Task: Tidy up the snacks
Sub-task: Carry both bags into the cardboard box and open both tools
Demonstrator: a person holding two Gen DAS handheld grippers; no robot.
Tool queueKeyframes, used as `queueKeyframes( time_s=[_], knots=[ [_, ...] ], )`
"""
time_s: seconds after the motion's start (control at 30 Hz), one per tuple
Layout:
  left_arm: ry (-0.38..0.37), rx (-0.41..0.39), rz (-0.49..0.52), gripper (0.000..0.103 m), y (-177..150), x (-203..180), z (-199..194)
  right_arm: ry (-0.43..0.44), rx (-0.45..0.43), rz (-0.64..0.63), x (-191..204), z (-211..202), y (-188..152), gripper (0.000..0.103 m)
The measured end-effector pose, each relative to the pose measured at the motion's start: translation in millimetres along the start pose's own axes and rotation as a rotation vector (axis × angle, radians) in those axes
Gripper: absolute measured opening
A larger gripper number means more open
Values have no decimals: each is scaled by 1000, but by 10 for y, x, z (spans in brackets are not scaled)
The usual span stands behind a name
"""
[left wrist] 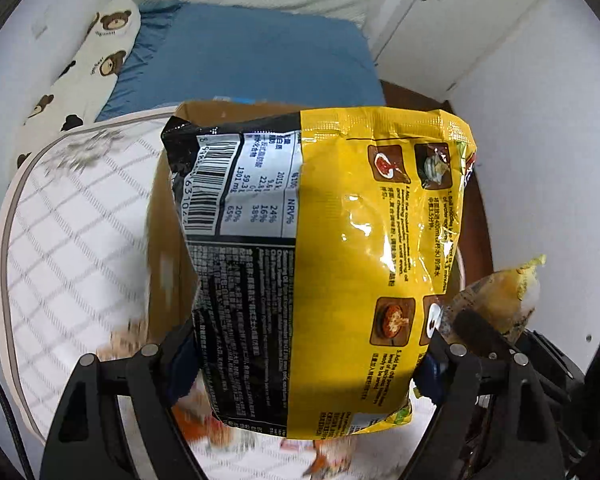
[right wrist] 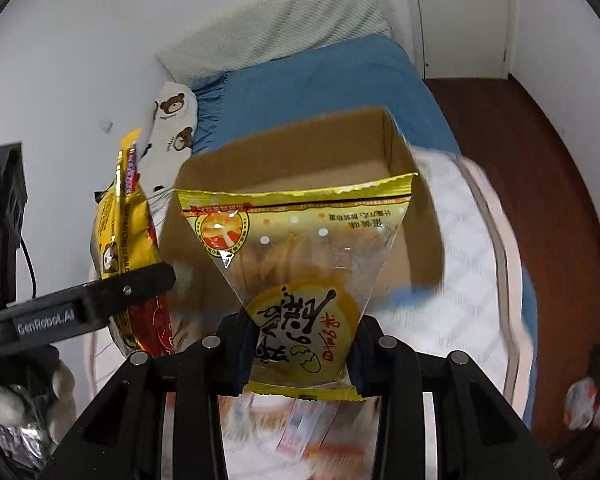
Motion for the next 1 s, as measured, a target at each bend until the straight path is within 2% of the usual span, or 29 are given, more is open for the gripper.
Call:
queueKeyframes(
  time_s=[0.13, 0.23, 0.4, 0.6, 0.63, 0.67, 0.7, 0.73, 0.8, 1.0],
  knots=[
    [18, 82, -18, 85, 444, 167, 647, -35, 61, -25, 56, 528, 556, 39],
    [15, 144, -39, 85, 598, 304, 1085, -62, 112, -29, 19, 970, 796, 39],
    [25, 221, -67, 85, 671, 459, 1547, -111, 191, -59, -35, 1609, 932, 39],
    [65, 270, -37, 85, 692, 439, 1726, -116, 269, -75, -134, 2183, 962, 41],
    [66, 271, -43, 85, 721, 455, 1728, -121, 288, -77, -140, 2265, 949, 45],
    [65, 264, -48, 86, 760, 495, 1768, -129, 303, -77, -142, 2350, 927, 54],
    [63, 254, -55, 87, 798, 466, 1763, -133, 314, -74, -162, 2408, 943, 80],
    [56, 244, -67, 89, 804, 476, 1761, -130, 314, -73, -173, 2450, 959, 91],
    [37, 236, -75, 93, 792, 488, 1753, -141, 316, -85, -178, 2494, 935, 93],
    [94, 202, -54, 93, 776, 529, 1580, -166, 281, -105, -78, 2446, 898, 93]
  ],
)
Point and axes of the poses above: each gripper's, at about its wrist camera, not at the fingertips, and z roughly the way its jaws point, x to its left, y to its top, the point moved 5 cm from there along z, roughly the way its jaws point, and after that the axes turned 12 degrees about z, right-handed, at the moved point
